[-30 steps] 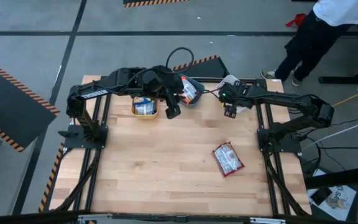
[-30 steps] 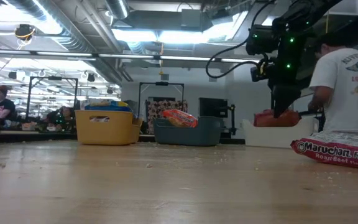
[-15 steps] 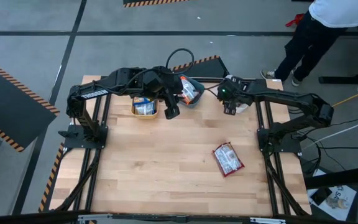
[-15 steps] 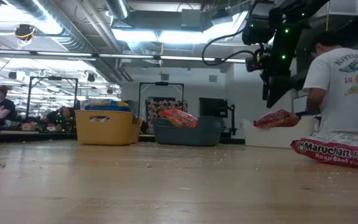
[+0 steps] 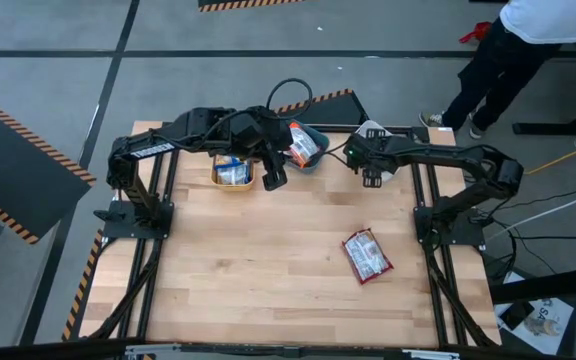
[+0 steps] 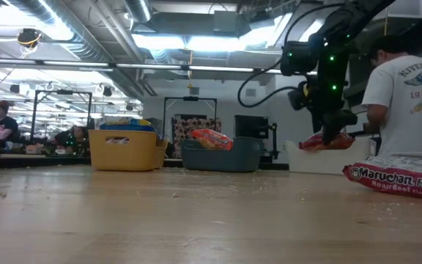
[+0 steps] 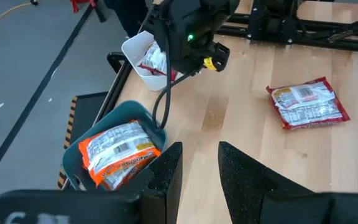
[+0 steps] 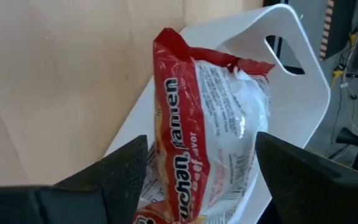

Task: Sort Maruchan noodles
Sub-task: Put the top red noodle pack into the white bin

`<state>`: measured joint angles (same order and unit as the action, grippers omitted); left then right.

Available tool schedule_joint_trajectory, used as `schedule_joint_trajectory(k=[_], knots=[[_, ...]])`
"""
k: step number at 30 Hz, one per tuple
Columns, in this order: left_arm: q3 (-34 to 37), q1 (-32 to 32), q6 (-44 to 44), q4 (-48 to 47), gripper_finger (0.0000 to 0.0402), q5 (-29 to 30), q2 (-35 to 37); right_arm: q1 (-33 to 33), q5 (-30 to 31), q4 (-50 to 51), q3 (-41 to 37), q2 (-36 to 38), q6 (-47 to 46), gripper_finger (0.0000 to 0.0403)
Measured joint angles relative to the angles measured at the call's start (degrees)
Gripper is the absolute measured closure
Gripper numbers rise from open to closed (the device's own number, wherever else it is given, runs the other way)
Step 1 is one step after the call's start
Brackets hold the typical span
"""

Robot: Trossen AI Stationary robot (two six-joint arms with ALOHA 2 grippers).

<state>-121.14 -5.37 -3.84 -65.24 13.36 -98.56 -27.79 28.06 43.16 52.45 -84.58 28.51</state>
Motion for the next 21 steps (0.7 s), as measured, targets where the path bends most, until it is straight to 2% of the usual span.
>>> schedule_joint_trajectory(k=[6,16,18,21], knots=[[0.0,0.0,0.0,-0.4,0.0305,0.6,0.0,0.0,0.9,0.4,0.0,-1.5,-3.2,0.0189],[0.0,0.0,0.0,-0.4,0.0305,0.7,0.0,0.1,3.5,2.2,0.0,-1.9,-8.3,0.038],[0.0,0.0,0.0,-0.5,0.0305,0.7,0.0,0.1,3.5,2.1,0.0,-1.9,-9.5,0.0395],[0.0,0.0,0.0,-1.0,0.0305,0.7,0.0,0.1,5.0,2.2,0.0,-1.9,-12.5,0.0383]])
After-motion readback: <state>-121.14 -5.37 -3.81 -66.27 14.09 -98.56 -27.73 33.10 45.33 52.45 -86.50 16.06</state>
